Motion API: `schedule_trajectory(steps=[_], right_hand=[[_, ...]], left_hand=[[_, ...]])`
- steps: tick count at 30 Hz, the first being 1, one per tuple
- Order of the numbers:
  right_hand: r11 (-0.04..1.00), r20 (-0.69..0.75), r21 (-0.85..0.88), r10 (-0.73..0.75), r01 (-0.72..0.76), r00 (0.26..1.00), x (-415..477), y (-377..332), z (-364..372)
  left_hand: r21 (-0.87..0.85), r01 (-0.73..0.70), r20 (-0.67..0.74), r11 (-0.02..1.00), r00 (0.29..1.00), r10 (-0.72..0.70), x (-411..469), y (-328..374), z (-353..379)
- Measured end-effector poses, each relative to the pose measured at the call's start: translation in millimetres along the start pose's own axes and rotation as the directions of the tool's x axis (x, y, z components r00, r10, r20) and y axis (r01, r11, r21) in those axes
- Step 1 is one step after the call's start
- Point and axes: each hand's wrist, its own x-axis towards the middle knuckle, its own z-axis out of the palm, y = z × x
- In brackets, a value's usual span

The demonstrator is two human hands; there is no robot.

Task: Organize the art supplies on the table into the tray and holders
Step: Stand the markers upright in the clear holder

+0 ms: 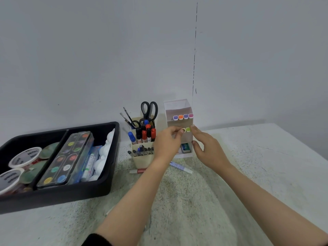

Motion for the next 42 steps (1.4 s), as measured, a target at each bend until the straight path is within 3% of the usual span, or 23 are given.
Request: schedule_trajectory(steps=[10,16,18,20,22,24,29,35,42], right_hand=[[0.998,0.040,-0.004,0.062,-0.062,0.997,0,0,2],[0.994,-0.217,-0.103,0.009,-0.032,0.976,-21,3,4],[0.988,-0.195,-0.151,-0.001,-0.029,0.981,-30,8,9],[0.978,-0.055,-0.206,0.026,-0.037,0.998,-40,13,17],[0.950,0.140,-0.310,0.091,-0.043,0.986,-50,15,25],[0.919,0.238,-0.393,0.141,-0.038,0.961,-59,17,33],[0.940,0.138,-0.319,0.172,-0.121,0.975,-68,12,28],[0.912,0.037,-0.354,0.235,-0.208,0.971,-90,6,4],[0.912,0.185,-0.389,0.215,-0.130,0.959,-81,-11,20]], left_hand=[[0.082,-0.009,-0.027,0.997,1.000,0.011,0,5,2],[0.119,-0.224,-0.041,0.967,0.972,0.231,-37,-6,1],[0.153,-0.310,-0.032,0.938,0.948,0.318,-60,-21,-3],[0.234,-0.339,-0.028,0.911,0.934,0.355,-82,-41,-8],[0.297,-0.254,-0.036,0.920,0.960,0.277,-102,-59,-16],[0.342,-0.143,-0.069,0.929,0.982,0.177,-116,-74,-26],[0.451,0.021,-0.106,0.892,0.994,0.031,-134,-101,-50],[0.510,0.035,-0.140,0.859,0.989,0.043,-142,-114,-66],[0.533,0.016,-0.099,0.846,0.994,0.044,-143,-109,-60]])
